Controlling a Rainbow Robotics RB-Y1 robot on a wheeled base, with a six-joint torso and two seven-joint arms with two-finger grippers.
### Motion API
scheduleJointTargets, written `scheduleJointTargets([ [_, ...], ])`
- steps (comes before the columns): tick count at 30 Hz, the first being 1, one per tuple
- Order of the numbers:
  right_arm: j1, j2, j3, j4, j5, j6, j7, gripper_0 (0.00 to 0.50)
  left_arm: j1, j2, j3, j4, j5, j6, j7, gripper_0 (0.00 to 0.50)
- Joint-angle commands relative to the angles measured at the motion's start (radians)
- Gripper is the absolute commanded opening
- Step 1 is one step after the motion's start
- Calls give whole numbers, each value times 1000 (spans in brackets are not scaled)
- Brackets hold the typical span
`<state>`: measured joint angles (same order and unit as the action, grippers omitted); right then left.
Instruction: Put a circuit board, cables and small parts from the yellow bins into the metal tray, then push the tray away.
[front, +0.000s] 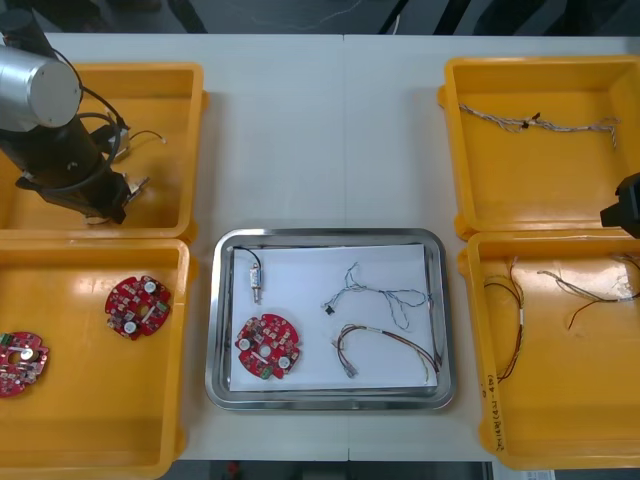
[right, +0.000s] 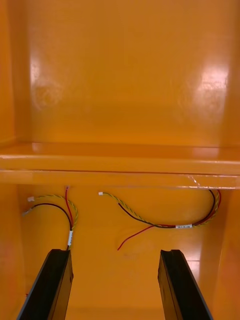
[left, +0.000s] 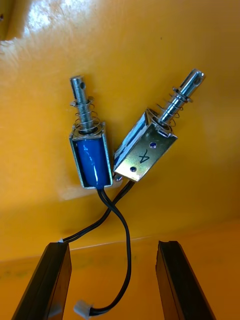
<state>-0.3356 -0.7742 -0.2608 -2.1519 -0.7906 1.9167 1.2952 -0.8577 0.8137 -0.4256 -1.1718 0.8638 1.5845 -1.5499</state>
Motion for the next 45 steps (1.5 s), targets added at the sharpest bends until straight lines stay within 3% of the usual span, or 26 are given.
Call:
scheduleJointTargets([
  [1, 46, -42, -57, -2, 13, 3, -22, 500, -46, 48, -21, 1, 9, -12, -81, 500],
  [2, 53, -42, -63, 1, 13, 3, -20, 500, -47, 48, -21, 0, 11, -14, -81, 472],
  [3, 56, -42, -66, 3, 14, 3, -20, 500, -46, 48, -21, 0, 9, -14, -81, 405],
  [5, 70, -40, -75, 7, 13, 3, -19, 500, -46, 48, -19, 0, 11, -14, -82, 77],
  [6, 73, -42, -77, 6, 13, 3, -19, 500, -46, 48, -21, 1, 9, -14, -82, 3],
  [16, 93, -40, -86, 7, -12, 3, -17, 500, -47, 48, -18, 0, 12, -15, -81, 0],
  [21, 95, -40, -89, -5, -58, 3, -24, 500, -46, 48, 7, 1, 17, -15, -85, 0],
  [45, 112, -40, -89, -31, -53, 3, -8, 500, -116, 93, 27, 54, -31, -29, -136, 0],
])
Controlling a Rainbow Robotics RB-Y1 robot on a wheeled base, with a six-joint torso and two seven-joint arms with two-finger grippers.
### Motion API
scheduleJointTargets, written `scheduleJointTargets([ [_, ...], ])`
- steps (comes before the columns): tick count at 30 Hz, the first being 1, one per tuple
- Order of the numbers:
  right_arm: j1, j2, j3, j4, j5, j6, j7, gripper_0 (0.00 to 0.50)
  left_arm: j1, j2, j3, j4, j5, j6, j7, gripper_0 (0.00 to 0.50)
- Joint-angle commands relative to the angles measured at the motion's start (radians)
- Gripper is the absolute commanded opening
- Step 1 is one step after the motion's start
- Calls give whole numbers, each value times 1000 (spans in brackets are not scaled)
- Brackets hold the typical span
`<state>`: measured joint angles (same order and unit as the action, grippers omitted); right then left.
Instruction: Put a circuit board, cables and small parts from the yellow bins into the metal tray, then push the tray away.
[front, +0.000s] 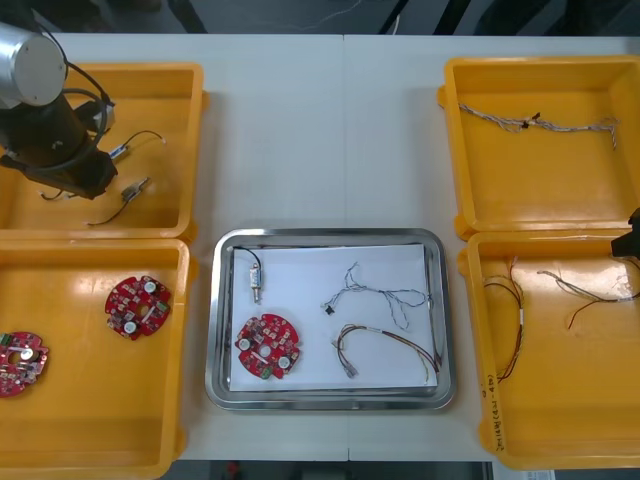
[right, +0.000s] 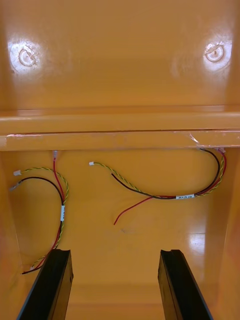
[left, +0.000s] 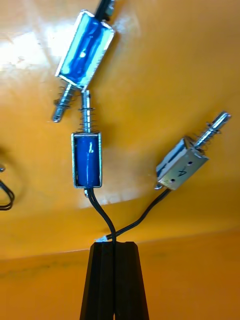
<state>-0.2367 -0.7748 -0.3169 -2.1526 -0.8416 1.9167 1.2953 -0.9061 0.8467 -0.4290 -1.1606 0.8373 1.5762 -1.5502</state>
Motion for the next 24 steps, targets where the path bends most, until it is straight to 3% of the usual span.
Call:
scheduleJointTargets([
  [1, 13, -40, -33, -30, -2, 3, -8, 500, -73, 60, 30, 52, -3, -25, -146, 0],
  [9, 13, -40, -33, -30, -8, 3, -8, 500, -86, 63, 30, 113, 6, -67, -195, 0],
  [11, 13, -40, -33, -32, -7, 3, -8, 500, -86, 63, 30, 114, 9, -65, -194, 23],
  [12, 13, -40, -33, -32, -7, 3, -8, 500, -85, 64, 30, 114, 12, -65, -192, 120],
  [13, 13, -40, -33, -30, -7, 3, -10, 500, -85, 66, 30, 113, 14, -65, -191, 179],
  [14, 13, -40, -31, -30, -7, 3, -11, 500, -85, 68, 30, 113, 17, -64, -189, 303],
  [16, 13, -41, -33, -32, -7, 3, -13, 500, -86, 68, 33, 113, 25, -59, -188, 447],
  [17, 13, -40, -33, -30, -7, 3, -14, 500, -85, 68, 36, 113, 25, -58, -188, 484],
  [24, 13, -40, -33, -32, -7, 3, -16, 500, -86, 68, 70, 111, 45, -21, -185, 500],
])
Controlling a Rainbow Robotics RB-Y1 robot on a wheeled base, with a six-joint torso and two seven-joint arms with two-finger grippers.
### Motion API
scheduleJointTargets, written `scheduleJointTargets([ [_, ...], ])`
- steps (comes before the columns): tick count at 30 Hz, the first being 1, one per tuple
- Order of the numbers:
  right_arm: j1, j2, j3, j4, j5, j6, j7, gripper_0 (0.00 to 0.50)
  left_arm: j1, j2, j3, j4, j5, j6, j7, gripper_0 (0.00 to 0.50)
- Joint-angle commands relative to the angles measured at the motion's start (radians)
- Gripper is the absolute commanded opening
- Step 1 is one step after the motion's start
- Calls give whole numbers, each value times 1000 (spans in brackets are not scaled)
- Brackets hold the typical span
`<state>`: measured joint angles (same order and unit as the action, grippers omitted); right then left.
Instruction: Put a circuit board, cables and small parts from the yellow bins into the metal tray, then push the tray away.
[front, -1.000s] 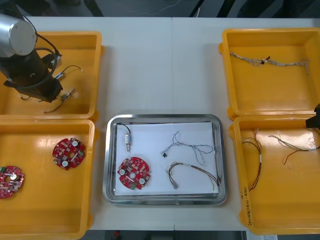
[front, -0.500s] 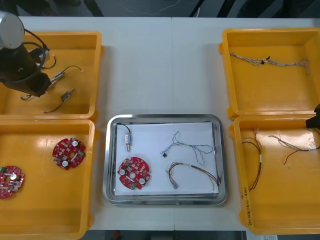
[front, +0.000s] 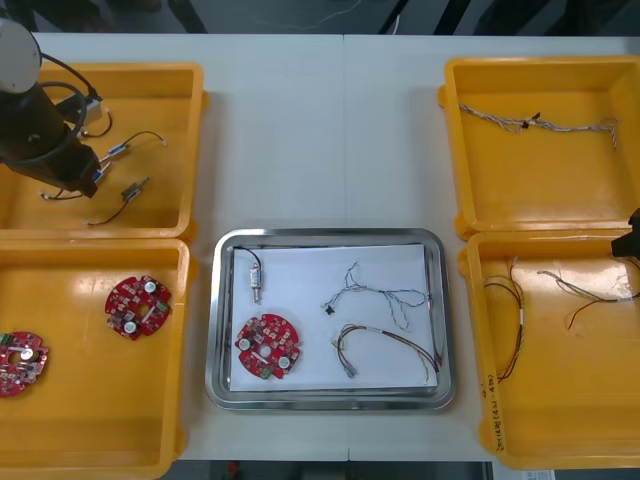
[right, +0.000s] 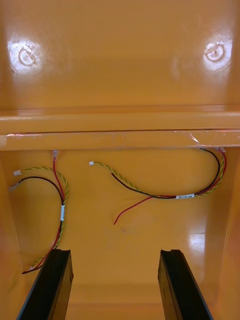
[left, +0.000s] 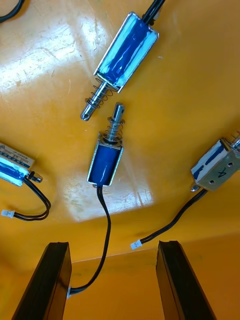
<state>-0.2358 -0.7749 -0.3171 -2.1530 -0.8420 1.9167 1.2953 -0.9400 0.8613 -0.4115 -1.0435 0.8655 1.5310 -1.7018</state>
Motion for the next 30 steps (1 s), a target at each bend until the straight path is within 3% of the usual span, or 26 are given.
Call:
scheduleJointTargets([
  [1, 12, -40, -33, -31, -8, 3, -16, 500, -53, 55, 59, -7, 17, 28, -33, 500],
  [16, 12, -40, -33, -30, -2, 3, -19, 500, -57, 53, 82, -101, 47, 106, 16, 500],
  [30, 12, -41, -33, -30, 4, 3, -22, 500, -37, 5, 82, -147, 75, 35, 57, 500],
])
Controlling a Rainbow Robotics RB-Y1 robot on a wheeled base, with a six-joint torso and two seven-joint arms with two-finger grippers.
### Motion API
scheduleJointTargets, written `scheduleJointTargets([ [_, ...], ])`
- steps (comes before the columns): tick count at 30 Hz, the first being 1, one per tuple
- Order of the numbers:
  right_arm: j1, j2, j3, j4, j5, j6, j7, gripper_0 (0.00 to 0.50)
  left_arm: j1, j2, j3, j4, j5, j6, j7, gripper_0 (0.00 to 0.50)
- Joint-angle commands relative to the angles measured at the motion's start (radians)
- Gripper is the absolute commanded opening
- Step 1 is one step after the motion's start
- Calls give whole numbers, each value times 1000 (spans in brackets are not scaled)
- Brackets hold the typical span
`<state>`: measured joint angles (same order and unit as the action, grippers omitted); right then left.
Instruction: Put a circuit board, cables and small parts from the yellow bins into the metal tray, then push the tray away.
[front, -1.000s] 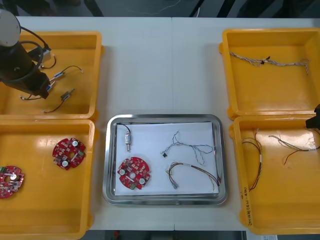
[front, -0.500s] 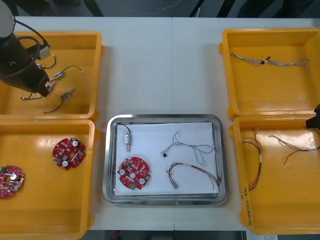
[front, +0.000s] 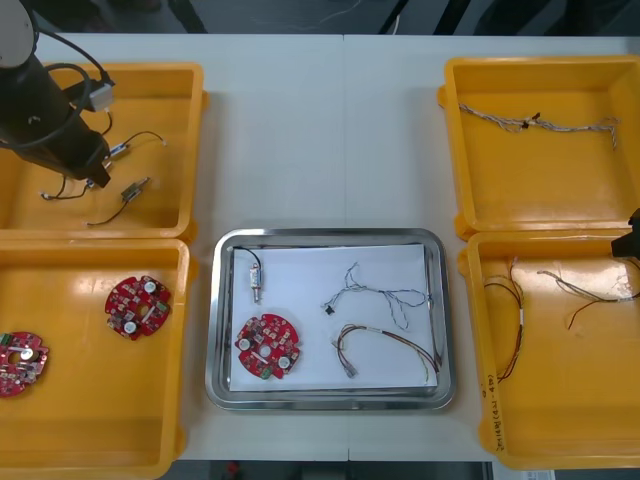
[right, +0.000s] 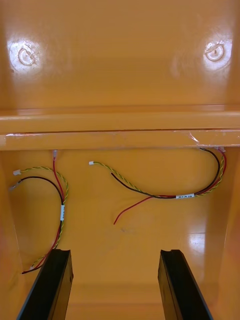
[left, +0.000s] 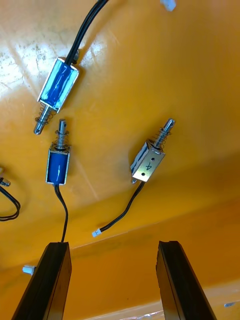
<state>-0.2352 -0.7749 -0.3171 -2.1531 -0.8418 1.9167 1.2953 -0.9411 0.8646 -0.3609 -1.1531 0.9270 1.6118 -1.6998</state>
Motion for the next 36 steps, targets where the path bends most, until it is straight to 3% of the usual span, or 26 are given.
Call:
scheduleJointTargets([
  [1, 11, -40, -33, -30, 4, 3, -22, 500, -30, 1, 31, -42, 13, -53, 55, 500],
  [20, 11, -40, -33, -30, 3, 3, -42, 500, 107, -42, 23, -93, 10, -205, 49, 500],
  [36, 11, -41, -33, -30, 1, 3, -56, 500, 131, -49, -78, -89, -23, -306, 62, 500],
])
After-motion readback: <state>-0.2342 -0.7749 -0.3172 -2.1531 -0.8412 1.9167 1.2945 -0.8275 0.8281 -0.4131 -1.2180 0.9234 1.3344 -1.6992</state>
